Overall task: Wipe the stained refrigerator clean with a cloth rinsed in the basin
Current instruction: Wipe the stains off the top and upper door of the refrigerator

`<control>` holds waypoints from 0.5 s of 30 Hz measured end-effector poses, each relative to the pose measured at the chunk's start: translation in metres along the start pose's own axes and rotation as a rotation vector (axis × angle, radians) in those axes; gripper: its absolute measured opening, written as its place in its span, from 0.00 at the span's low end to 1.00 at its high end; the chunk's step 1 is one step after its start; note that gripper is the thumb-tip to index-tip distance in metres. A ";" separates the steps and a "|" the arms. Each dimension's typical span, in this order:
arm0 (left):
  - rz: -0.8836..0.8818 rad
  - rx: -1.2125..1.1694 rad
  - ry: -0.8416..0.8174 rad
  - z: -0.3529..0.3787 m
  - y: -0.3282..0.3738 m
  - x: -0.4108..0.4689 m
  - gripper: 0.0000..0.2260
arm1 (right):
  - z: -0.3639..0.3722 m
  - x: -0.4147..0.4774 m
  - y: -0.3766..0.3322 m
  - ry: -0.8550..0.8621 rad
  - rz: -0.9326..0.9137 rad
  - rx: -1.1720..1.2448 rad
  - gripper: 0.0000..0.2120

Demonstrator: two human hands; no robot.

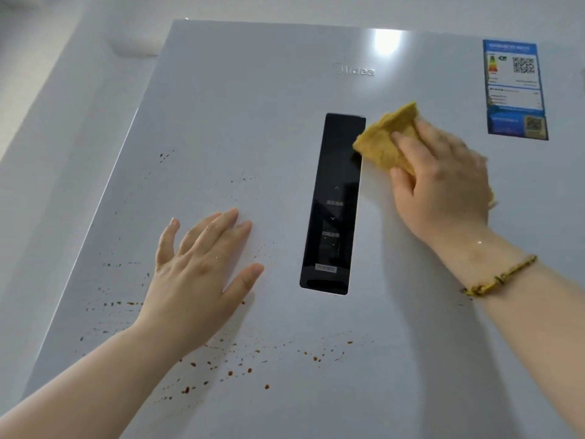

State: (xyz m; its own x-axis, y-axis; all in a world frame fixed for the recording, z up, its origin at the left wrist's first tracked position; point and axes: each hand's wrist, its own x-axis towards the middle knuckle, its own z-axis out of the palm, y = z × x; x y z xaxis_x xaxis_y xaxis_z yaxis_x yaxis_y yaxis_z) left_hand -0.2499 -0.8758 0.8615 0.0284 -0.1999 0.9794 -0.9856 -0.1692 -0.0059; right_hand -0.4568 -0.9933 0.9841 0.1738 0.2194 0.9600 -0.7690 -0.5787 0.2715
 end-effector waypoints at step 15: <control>-0.058 -0.226 0.198 -0.016 -0.031 -0.004 0.29 | 0.010 -0.011 -0.034 0.030 -0.095 -0.021 0.22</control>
State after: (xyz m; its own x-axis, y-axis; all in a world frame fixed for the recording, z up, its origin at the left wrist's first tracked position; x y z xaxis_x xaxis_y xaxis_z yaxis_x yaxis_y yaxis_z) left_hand -0.2220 -0.8539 0.8607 0.0750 -0.0007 0.9972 -0.9960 0.0486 0.0750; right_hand -0.4261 -0.9834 0.9651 0.2278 0.2962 0.9275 -0.7631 -0.5373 0.3590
